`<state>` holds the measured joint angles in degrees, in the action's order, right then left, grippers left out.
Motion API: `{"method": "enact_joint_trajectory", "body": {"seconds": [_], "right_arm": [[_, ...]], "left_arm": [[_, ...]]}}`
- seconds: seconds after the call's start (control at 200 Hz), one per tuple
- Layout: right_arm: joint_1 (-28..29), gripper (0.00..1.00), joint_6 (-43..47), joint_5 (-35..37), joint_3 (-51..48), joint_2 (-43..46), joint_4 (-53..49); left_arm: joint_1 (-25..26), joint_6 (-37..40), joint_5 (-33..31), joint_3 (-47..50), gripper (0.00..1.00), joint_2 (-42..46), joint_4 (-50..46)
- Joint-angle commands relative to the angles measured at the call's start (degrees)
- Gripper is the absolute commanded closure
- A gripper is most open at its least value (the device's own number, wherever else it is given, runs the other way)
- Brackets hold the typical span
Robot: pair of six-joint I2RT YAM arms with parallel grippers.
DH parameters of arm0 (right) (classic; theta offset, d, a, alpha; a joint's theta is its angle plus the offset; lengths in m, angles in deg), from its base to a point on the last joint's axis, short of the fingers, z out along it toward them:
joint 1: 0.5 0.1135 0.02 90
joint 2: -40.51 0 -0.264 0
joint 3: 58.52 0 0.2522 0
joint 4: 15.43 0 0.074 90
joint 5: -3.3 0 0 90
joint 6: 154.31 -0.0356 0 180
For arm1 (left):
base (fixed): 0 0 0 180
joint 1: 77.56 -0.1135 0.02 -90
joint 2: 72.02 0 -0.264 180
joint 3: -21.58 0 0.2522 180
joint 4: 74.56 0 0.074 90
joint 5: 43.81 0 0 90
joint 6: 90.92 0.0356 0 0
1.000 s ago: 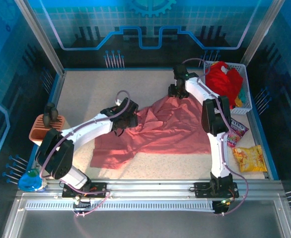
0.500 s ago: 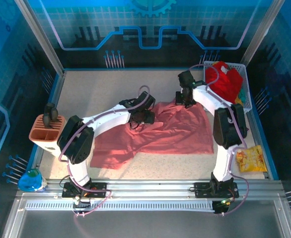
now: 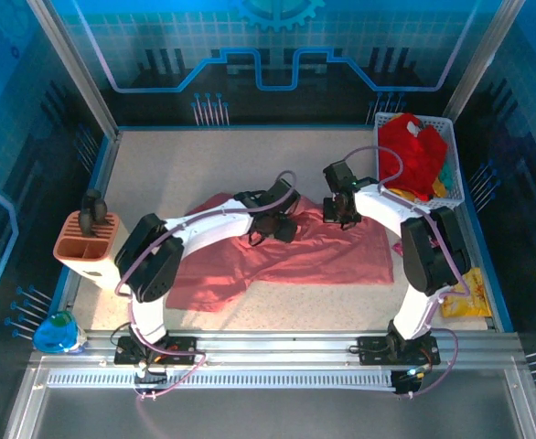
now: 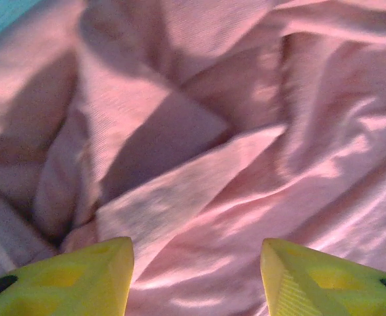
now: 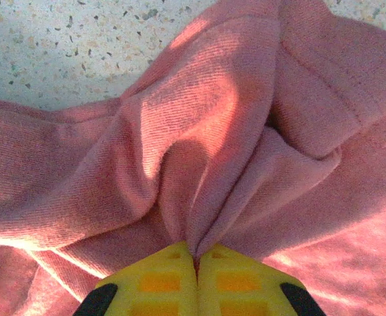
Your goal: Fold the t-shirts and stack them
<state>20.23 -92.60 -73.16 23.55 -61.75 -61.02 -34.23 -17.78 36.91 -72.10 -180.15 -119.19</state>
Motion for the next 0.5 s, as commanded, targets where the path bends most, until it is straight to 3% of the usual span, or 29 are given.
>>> {"method": "enact_joint_trajectory", "body": {"seconds": [0.0,0.255,0.495], "right_arm": [[0.2,0.93,-1.2,0.6,0.6,-1.1,0.8],[-0.4,0.88,-1.1,-1.3,0.2,-1.5,1.0],[-2.0,0.85,-1.3,-3.2,-0.2,0.1,1.3]], "left_arm": [[0.8,5.2,-2.1,-4.0,0.45,-3.8,0.5],[1.2,7.8,-3.8,-9.3,0.42,-9.3,1.3],[1.2,7.6,-4.0,-9.2,0.57,-11.4,1.6]]}}
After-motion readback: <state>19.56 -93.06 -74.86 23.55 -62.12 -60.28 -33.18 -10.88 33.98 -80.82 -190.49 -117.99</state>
